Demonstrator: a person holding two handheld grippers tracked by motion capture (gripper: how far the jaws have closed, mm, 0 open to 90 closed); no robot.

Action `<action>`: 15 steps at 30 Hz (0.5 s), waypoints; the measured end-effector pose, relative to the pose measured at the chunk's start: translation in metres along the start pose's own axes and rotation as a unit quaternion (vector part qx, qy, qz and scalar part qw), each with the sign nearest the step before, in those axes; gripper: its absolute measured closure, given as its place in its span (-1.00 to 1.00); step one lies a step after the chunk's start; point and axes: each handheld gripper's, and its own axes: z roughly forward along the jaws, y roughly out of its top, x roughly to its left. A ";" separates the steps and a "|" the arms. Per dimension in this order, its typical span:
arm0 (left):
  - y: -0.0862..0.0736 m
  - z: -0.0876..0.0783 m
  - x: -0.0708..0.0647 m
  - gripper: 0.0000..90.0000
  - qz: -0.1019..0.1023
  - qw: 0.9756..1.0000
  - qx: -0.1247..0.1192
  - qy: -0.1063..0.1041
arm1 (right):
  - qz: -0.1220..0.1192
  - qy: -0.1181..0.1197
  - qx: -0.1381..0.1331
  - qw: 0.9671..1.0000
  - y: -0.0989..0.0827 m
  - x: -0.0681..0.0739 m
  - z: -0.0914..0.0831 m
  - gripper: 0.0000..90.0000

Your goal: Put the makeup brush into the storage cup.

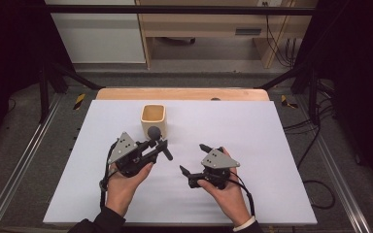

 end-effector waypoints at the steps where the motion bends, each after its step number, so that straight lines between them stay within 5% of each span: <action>1: 0.000 0.000 0.000 0.56 0.000 1.000 0.000 0.000 | 0.001 -0.001 0.001 1.000 0.000 -0.002 -0.001 -0.83; 15: 0.014 -0.010 0.016 0.56 0.016 1.000 0.002 0.023 | 0.020 -0.019 0.013 1.000 -0.004 -0.019 -0.013 -0.84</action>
